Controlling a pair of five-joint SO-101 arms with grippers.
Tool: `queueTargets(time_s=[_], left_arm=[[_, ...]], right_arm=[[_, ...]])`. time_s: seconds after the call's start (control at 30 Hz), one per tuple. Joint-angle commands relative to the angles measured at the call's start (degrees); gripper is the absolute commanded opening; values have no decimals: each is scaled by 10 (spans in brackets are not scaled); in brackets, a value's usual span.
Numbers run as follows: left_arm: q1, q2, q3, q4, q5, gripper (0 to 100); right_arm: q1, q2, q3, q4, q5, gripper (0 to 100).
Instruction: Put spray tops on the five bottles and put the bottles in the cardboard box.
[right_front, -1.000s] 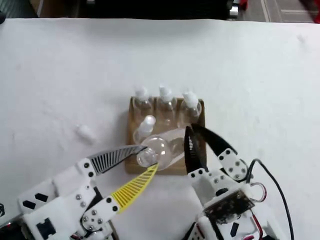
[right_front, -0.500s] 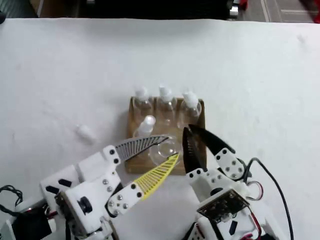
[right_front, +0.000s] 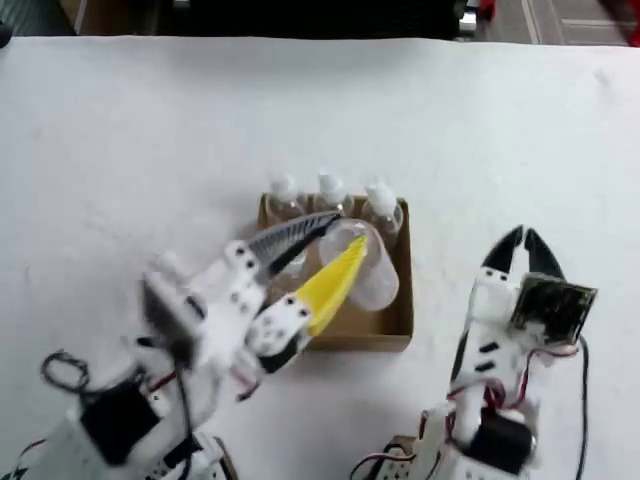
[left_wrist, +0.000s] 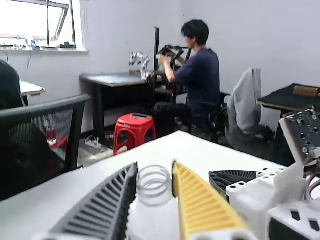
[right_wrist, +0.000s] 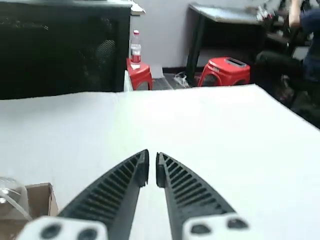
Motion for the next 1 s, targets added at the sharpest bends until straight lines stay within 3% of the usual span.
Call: queueTargets(time_s=[0.0,0.17,0.57,0.73,0.97], left_arm=[[-13,102,-4,-42,13,22],[-36,215,-3,-105,22,22],[-38,441,-2,-213,23,22],[-34,436,59,-236,23,21],[-29,321,171,-317,18,21]], right_arm=[[8,-5,108,-121,-15,16],[10,-5,154,-176,3,16],[14,-1,158,-175,3,16],[14,0,158,-175,3,16],[14,0,158,-174,3,16]])
